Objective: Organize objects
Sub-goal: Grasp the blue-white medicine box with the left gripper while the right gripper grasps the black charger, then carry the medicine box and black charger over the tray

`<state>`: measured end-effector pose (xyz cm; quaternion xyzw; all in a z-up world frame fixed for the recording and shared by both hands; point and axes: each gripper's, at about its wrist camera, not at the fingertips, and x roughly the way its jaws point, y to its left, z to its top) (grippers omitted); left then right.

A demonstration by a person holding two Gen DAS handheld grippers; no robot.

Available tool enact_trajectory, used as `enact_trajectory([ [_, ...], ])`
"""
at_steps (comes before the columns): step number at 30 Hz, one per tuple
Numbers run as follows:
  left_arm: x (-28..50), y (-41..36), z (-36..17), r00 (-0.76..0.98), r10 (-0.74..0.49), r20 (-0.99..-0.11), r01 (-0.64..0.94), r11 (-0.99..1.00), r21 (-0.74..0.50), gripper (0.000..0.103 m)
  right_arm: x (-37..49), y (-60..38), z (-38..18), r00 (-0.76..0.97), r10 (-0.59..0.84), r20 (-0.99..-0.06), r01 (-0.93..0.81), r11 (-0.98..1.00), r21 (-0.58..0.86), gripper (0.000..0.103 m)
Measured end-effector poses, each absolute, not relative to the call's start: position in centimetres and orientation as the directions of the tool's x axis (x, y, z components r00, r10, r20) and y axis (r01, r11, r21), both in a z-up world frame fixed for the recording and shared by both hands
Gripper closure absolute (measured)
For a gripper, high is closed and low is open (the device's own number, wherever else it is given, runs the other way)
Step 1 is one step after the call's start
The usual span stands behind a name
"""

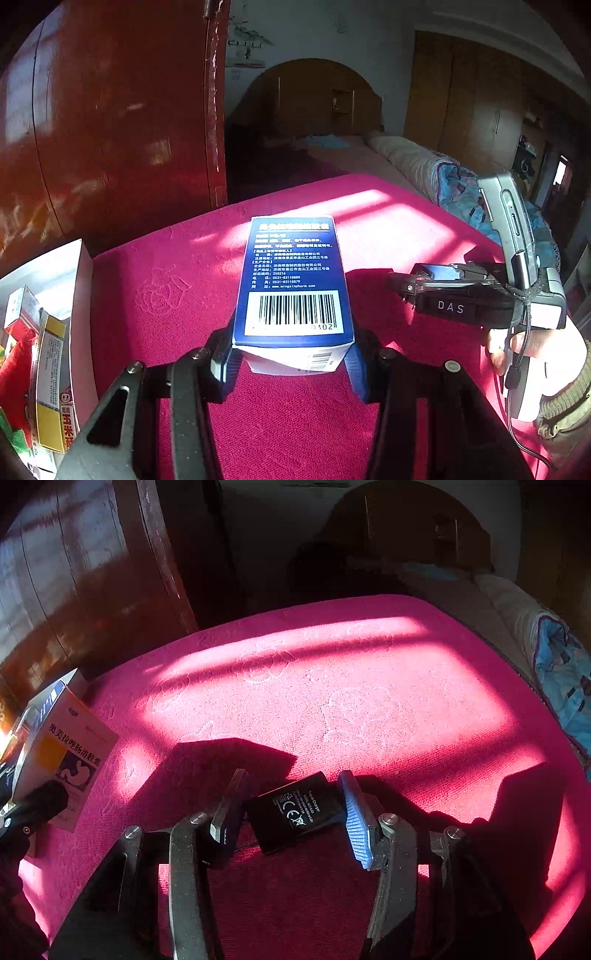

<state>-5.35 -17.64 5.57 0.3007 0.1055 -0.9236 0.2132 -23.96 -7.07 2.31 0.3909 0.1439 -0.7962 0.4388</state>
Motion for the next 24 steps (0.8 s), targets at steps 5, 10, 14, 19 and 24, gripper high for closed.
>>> enact_trajectory([
  [5, -2.1, -15.7, 8.5, -0.772, -0.359, -0.525, 0.459, -0.886, -0.068, 0.055, -22.3, -4.8, 3.0, -0.303, -0.621, -0.723, 0.805, -0.573, 0.154, 0.054],
  [10, 0.2, -14.7, 9.9, -0.797, -0.367, -0.480, 0.465, -0.880, -0.100, 0.055, -19.5, -3.2, 4.6, -0.292, -0.662, -0.690, 0.822, -0.543, 0.172, 0.054],
  [14, 1.6, -14.6, 10.5, -0.804, -0.371, -0.464, 0.471, -0.874, -0.119, 0.055, -17.8, -2.2, 7.1, -0.301, -0.701, -0.646, 0.835, -0.522, 0.177, 0.054],
  [19, 3.4, -14.3, 11.3, -0.812, -0.383, -0.439, 0.480, -0.868, -0.131, 0.055, -16.1, -1.8, 9.5, -0.303, -0.738, -0.603, 0.842, -0.504, 0.193, 0.054],
  [24, 5.0, -14.4, 12.1, -0.813, -0.409, -0.415, 0.500, -0.854, -0.139, 0.055, -14.6, -2.1, 10.7, -0.296, -0.753, -0.588, 0.855, -0.483, 0.188, 0.054],
])
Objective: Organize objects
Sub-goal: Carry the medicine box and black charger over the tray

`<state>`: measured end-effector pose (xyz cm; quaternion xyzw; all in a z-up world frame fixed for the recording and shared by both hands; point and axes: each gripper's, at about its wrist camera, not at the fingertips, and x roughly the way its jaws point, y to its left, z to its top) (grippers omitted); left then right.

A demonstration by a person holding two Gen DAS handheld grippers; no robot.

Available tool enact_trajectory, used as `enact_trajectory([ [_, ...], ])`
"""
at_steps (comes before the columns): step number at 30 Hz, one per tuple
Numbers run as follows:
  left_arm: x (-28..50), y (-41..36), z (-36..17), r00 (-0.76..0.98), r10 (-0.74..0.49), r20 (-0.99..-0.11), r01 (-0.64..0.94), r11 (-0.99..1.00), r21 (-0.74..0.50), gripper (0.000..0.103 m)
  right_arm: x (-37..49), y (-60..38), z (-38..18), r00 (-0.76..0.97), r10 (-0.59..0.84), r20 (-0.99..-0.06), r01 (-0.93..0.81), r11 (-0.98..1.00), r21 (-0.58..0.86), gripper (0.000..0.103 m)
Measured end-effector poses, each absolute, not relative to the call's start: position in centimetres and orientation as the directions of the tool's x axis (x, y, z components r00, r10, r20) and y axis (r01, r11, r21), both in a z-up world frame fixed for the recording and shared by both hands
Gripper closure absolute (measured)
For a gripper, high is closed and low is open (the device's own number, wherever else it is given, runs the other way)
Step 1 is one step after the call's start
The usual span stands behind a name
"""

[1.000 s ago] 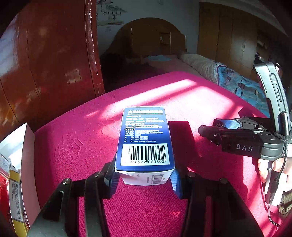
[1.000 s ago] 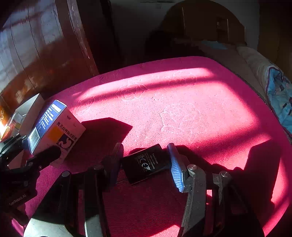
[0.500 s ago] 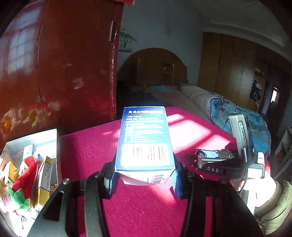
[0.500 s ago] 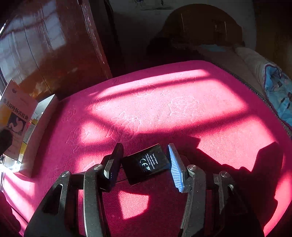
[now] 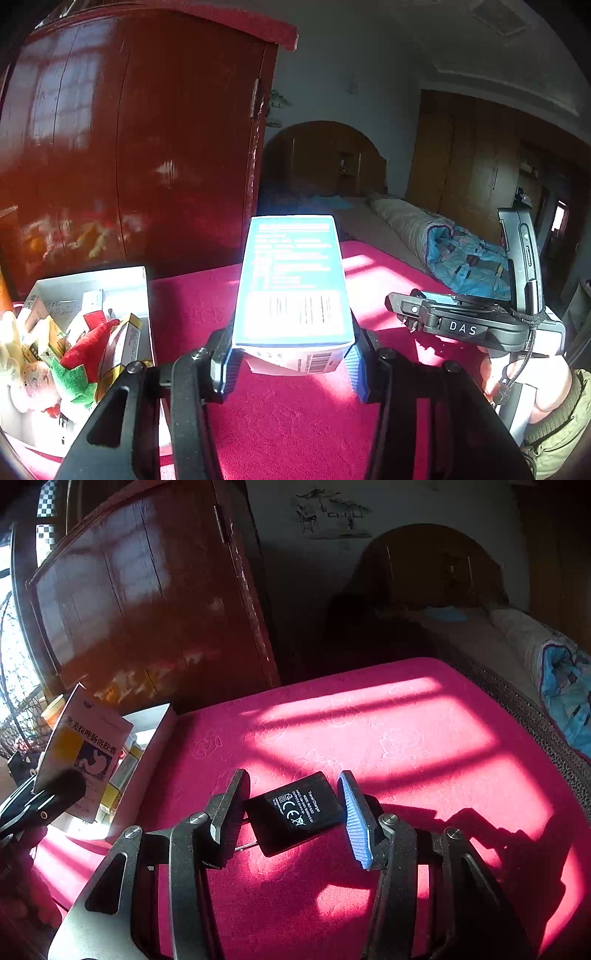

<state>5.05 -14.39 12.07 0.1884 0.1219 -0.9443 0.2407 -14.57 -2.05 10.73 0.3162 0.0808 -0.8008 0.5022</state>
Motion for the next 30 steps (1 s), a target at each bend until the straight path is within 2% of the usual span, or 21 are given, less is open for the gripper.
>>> enact_trajectory([
  [21, 12.3, -17.0, 13.2, -0.789, -0.498, -0.360, 0.589, -0.780, -0.210, 0.055, -8.6, -5.0, 13.2, -0.252, -0.776, -0.579, 0.907, -0.397, 0.138, 0.054],
  [30, 16.0, -19.2, 12.9, -0.729, -0.579, -0.364, 0.671, -0.709, -0.217, 0.055, -6.0, -6.7, 13.8, -0.230, -0.784, -0.577, 0.928, -0.355, 0.113, 0.054],
])
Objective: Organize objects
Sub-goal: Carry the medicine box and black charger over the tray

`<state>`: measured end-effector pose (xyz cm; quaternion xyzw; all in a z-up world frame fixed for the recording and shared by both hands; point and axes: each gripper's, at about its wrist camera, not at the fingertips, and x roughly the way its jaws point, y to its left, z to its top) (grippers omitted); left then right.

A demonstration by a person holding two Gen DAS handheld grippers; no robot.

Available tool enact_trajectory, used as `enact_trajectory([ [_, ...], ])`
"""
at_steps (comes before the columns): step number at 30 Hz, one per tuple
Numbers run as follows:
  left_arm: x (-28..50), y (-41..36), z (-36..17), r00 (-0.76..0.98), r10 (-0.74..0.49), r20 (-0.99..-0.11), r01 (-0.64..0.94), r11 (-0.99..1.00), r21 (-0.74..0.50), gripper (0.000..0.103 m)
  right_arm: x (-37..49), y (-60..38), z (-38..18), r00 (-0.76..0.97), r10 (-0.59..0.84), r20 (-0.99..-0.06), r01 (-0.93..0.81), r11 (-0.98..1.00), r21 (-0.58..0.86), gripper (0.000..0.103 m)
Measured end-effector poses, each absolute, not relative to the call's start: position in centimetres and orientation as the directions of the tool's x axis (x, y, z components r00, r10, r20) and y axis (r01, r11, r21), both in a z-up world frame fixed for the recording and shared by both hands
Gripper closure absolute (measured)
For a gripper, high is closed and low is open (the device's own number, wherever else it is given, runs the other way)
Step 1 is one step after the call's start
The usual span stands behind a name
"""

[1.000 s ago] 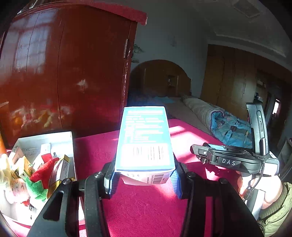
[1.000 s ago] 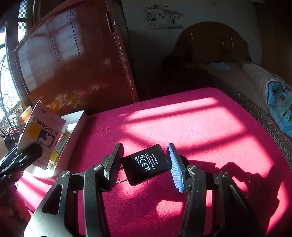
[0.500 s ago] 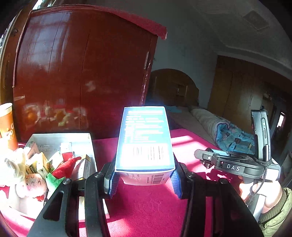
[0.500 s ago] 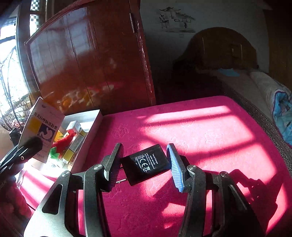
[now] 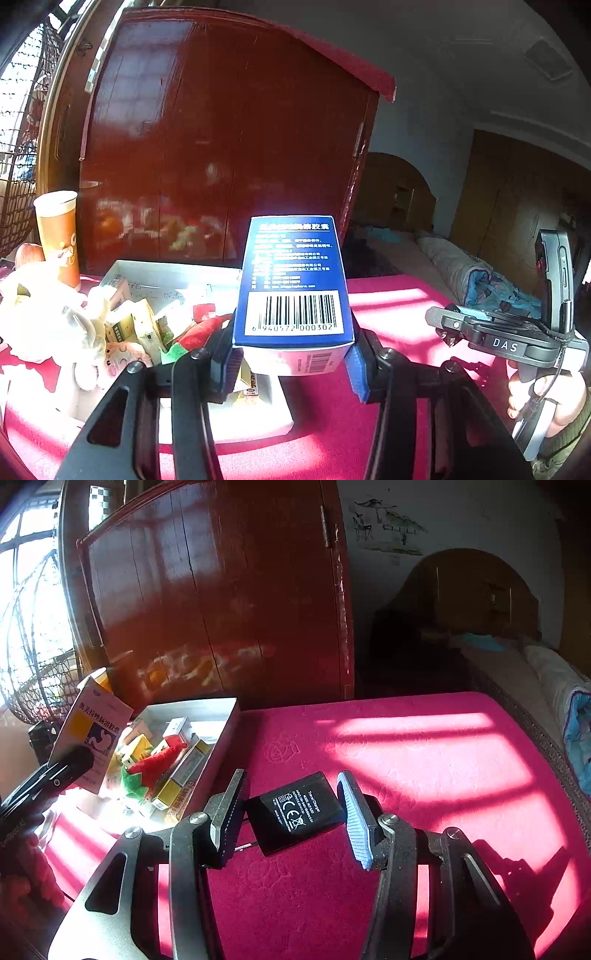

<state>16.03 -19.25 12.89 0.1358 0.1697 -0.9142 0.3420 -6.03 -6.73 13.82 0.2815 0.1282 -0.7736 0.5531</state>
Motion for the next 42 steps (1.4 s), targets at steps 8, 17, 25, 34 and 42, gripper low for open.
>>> enact_trajectory([
  [8, 18.2, -21.0, 12.1, -0.664, -0.637, -0.391, 0.739, -0.639, -0.215, 0.055, -4.4, -7.8, 14.1, -0.213, -0.783, -0.584, 0.940, -0.327, 0.095, 0.054],
  [17, 20.1, -22.6, 11.6, -0.611, -0.679, -0.407, 0.786, -0.582, -0.208, 0.055, -2.6, -9.9, 14.5, -0.189, -0.782, -0.594, 0.954, -0.289, 0.076, 0.054],
  [25, 22.7, -25.3, 12.7, -0.565, -0.717, -0.409, 0.822, -0.535, -0.197, 0.055, -0.2, -13.3, 15.2, -0.135, -0.784, -0.606, 0.972, -0.224, 0.072, 0.054],
  [34, 23.3, -31.5, 13.1, -0.514, -0.707, -0.486, 0.848, -0.505, -0.161, 0.055, 3.0, -19.2, 15.0, -0.022, -0.773, -0.634, 0.983, -0.132, 0.127, 0.054],
  [42, 19.6, -35.8, 11.3, -0.476, -0.661, -0.580, 0.842, -0.532, -0.085, 0.055, 4.7, -25.4, 13.0, 0.053, -0.732, -0.680, 0.970, -0.123, 0.208, 0.054],
])
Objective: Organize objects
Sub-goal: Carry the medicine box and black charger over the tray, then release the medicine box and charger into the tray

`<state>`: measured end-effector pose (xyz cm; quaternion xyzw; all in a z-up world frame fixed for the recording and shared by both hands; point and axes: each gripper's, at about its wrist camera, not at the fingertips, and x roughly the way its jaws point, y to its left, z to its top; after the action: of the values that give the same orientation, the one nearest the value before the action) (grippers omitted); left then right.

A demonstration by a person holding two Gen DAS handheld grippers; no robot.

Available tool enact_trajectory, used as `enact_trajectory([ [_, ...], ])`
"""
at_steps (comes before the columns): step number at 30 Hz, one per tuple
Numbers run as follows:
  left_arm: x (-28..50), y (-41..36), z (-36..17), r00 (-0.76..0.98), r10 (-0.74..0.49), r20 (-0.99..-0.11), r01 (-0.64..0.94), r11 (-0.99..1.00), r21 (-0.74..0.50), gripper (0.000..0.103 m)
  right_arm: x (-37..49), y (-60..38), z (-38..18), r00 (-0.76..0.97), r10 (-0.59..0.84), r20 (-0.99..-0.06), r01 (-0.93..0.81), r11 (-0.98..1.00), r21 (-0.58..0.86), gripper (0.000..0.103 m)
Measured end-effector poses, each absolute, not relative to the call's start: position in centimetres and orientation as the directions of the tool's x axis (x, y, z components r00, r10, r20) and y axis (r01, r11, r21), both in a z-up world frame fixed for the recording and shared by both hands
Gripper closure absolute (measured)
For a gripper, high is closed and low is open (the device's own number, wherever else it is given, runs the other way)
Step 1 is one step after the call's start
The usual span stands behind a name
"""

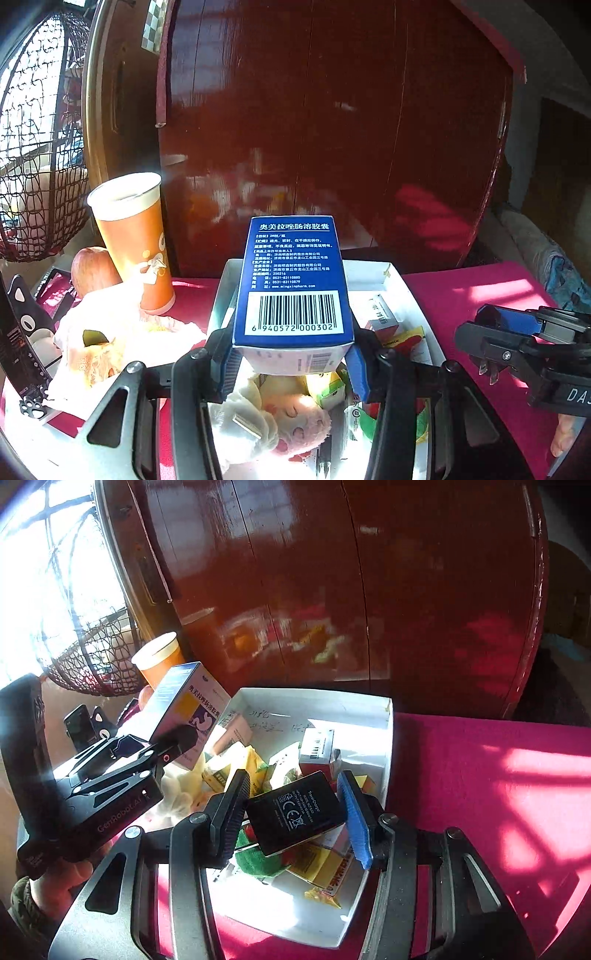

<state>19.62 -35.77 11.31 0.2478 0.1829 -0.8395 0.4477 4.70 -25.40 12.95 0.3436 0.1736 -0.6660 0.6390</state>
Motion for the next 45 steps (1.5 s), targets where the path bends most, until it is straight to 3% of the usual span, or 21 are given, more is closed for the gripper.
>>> enact_trajectory([
  [9, 18.0, -37.7, 9.3, -0.440, -0.650, -0.620, 0.855, -0.515, -0.067, 0.051, 5.2, -29.1, 9.6, 0.074, -0.705, -0.705, 0.951, -0.161, 0.262, 0.054],
  [10, 17.9, -37.6, 9.3, -0.426, -0.664, -0.615, 0.863, -0.503, -0.054, 0.046, 5.2, -29.2, 9.4, 0.076, -0.708, -0.702, 0.949, -0.165, 0.268, 0.053],
  [12, 18.2, -37.9, 9.2, -0.378, -0.706, -0.599, 0.891, -0.453, -0.028, 0.022, 5.0, -29.3, 9.2, 0.071, -0.716, -0.695, 0.946, -0.172, 0.275, 0.051],
  [14, 19.1, -38.2, 9.2, -0.369, -0.720, -0.588, 0.907, -0.418, -0.057, 0.000, 4.4, -29.0, 9.2, 0.058, -0.723, -0.688, 0.942, -0.189, 0.278, 0.028],
  [15, 19.5, -38.3, 9.3, -0.367, -0.723, -0.586, 0.912, -0.404, -0.073, 0.000, 4.1, -28.7, 9.2, 0.045, -0.728, -0.684, 0.938, -0.204, 0.280, 0.018],
  [18, 19.7, -38.0, 9.4, -0.346, -0.735, -0.583, 0.920, -0.387, -0.059, 0.000, 3.4, -28.1, 9.1, 0.055, -0.735, -0.676, 0.926, -0.216, 0.311, 0.014],
  [23, 19.5, -36.6, 10.0, -0.340, -0.749, -0.568, 0.922, -0.385, -0.044, 0.000, 3.6, -26.4, 9.5, 0.055, -0.755, -0.654, 0.923, -0.211, 0.321, 0.013],
  [32, 20.8, -33.2, 11.6, -0.392, -0.763, -0.513, 0.916, -0.375, -0.142, 0.000, 4.0, -22.0, 10.3, 0.026, -0.784, -0.620, 0.936, -0.198, 0.290, 0.013],
  [45, 18.5, -24.6, 12.7, -0.333, -0.812, -0.479, 0.905, -0.418, 0.080, 0.000, 3.3, -12.0, 11.2, -0.202, -0.810, -0.551, 0.956, -0.285, 0.068, 0.013],
])
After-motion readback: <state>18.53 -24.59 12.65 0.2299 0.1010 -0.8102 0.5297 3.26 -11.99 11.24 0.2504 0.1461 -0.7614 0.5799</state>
